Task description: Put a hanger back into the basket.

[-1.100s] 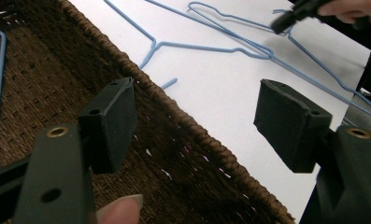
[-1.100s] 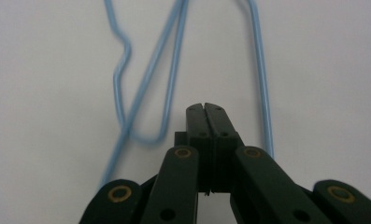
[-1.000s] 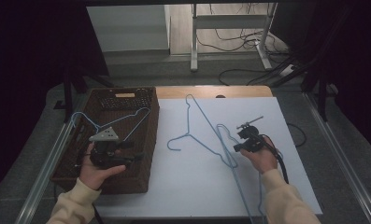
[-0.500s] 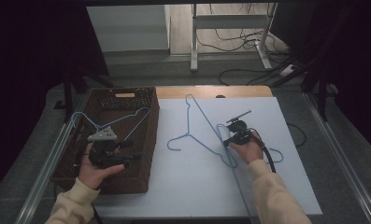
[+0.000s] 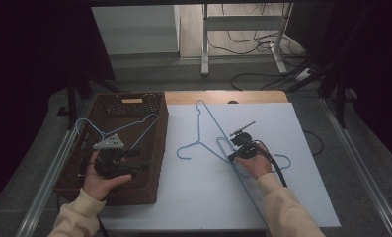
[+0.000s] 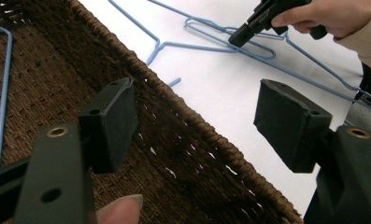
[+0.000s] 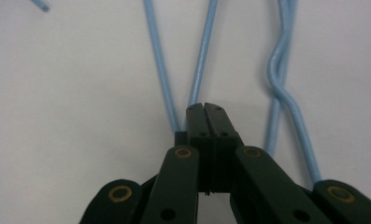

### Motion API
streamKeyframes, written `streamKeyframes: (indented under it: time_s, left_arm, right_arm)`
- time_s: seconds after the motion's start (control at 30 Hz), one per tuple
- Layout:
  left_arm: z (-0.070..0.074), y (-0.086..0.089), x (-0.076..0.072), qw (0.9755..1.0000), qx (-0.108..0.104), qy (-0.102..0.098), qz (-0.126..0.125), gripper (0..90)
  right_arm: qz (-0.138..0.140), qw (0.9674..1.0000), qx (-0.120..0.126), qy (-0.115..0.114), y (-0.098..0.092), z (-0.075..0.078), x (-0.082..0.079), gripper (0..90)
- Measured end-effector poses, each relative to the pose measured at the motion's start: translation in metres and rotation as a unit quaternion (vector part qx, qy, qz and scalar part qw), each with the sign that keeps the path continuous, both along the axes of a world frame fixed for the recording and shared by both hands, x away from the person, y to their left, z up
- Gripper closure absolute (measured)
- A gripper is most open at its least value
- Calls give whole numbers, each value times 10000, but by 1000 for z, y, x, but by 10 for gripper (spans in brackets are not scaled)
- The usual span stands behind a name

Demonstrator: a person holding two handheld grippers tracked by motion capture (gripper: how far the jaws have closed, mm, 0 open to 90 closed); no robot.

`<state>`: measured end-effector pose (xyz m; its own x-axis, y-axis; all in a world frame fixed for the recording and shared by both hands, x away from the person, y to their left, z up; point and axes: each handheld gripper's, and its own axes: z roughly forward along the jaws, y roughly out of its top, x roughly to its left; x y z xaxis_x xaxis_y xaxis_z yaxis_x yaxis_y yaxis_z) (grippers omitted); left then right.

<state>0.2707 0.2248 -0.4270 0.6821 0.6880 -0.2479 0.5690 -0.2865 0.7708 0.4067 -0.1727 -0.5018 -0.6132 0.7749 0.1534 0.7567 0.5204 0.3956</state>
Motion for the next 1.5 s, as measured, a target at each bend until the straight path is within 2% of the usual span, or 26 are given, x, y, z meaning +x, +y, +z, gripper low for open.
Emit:
streamKeyframes:
  time_s: [0.2, 0.47, 0.73, 0.93, 1.1, 1.13, 1.17, 1.2, 1.23, 1.27, 1.3, 1.33, 1.4, 1.47, 1.5]
  left_arm:
    - [0, 0, 0, 10000, 9, 4, -6, 298]
    - [0, -1, 0, 10000, 14, 6, -2, 298]
    - [-1, -1, 0, 10000, 20, 9, -12, 298]
    - [-1, -2, 0, 10000, 26, 17, -12, 298]
    - [-1, -2, 0, 10000, 22, 10, -6, 298]
    - [-1, -2, 0, 10000, 19, 10, -8, 298]
    - [-1, -2, -1, 10000, 20, 9, -9, 298]
    - [-1, -2, -1, 10000, 21, 10, -9, 298]
    - [-1, -2, -1, 10000, 22, 13, -12, 298]
    - [-1, -3, -1, 10000, 23, 12, -14, 298]
    - [-1, -3, -1, 10000, 19, 12, -15, 298]
    - [-1, -3, -1, 10000, 14, 10, -17, 298]
    - [0, -4, 0, 10000, 24, 12, -22, 298]
    - [-1, -5, 0, 10000, 29, 15, -32, 298]
    - [-1, -5, 0, 10000, 30, 14, -36, 298]
  right_arm:
    - [145, 9996, 223, 79, 5, 3, -7, 895]
    - [480, 9985, 195, 186, 15, -2, -26, 895]
    - [727, 9964, 335, 283, 20, -1, -41, 895]
    - [917, 9951, 279, 242, 22, -1, -54, 894]
    - [533, 9973, 512, 19, -5, 12, -52, 889]
    - [351, 9977, 582, -53, -20, 18, -52, 889]
    - [351, 9977, 582, -53, -20, 18, -52, 889]
    - [174, 9982, 565, -133, -37, 22, -52, 889]
    - [174, 9982, 565, -133, -37, 22, -52, 889]
    - [86, 9982, 570, -162, -45, 23, -53, 889]
    - [-77, 9983, 540, -211, -61, 25, -54, 888]
    - [-77, 9983, 540, -211, -61, 25, -54, 888]
    - [-213, 9982, 513, -244, -76, 26, -56, 874]
    - [-321, 9983, 420, -229, -88, 25, -60, 834]
    - [-391, 9983, 348, -240, -94, 23, -64, 756]
